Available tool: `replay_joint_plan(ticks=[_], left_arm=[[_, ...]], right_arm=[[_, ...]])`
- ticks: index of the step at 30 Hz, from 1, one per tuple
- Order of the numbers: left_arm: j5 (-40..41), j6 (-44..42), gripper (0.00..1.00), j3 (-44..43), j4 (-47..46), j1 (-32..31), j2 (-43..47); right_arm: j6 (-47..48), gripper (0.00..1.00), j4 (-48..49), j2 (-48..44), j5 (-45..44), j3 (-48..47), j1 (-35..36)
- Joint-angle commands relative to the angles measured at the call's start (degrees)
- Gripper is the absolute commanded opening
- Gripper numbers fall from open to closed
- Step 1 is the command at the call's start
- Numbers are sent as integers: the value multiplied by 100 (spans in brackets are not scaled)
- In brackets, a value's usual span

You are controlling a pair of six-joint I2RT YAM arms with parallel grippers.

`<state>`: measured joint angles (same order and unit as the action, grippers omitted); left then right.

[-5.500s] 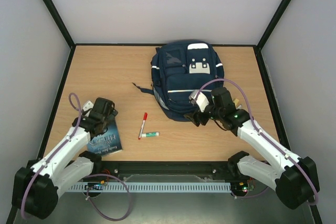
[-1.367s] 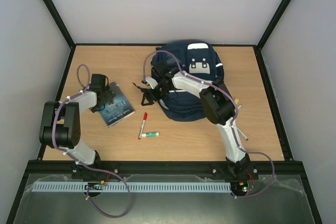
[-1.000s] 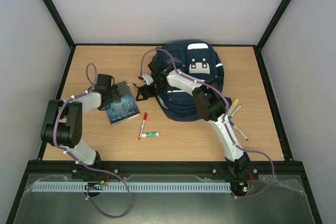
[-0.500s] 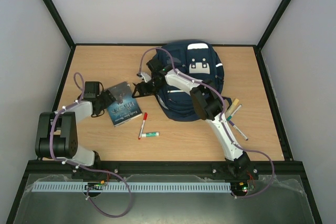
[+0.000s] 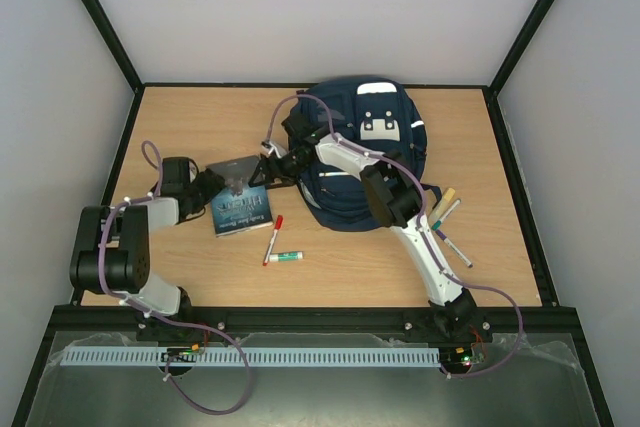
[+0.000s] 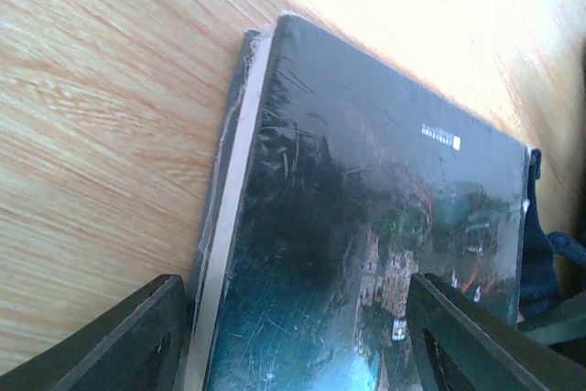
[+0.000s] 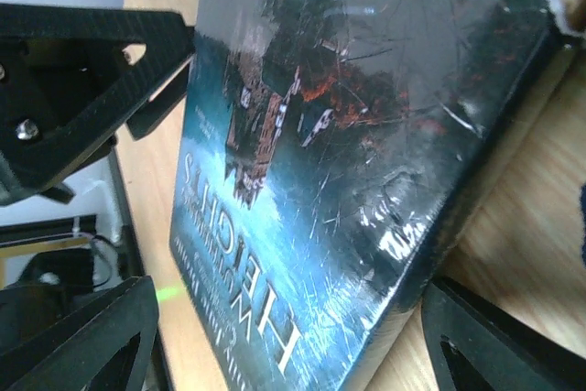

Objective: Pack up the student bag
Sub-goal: Pick up the book from the center of the board.

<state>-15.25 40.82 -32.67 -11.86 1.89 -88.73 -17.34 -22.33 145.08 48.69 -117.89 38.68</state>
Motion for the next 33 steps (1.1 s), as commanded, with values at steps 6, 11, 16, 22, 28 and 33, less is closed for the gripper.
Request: replay_joint_plan(ticks=[6, 11, 16, 22, 28, 33], left_arm=[[-675, 535, 69, 415, 514, -329, -647], [-742, 605, 69, 505, 443, -330, -580], [-777, 669, 69, 613, 469, -343, -373], [36, 382, 72, 420, 1704, -435, 349], [40, 194, 70, 584, 2191, -435, 885], [110, 260, 65, 789, 2062, -426, 806]], right_arm=[[-867, 79, 323, -68, 1651, 474, 229], [-952, 79, 523, -513, 1672, 518, 230], [-823, 79, 414, -742, 750, 531, 227], [-878, 80, 95, -757, -401, 956, 200], [-902, 80, 99, -735, -658, 1236, 198], [-763, 80, 13, -552, -671, 1231, 193]])
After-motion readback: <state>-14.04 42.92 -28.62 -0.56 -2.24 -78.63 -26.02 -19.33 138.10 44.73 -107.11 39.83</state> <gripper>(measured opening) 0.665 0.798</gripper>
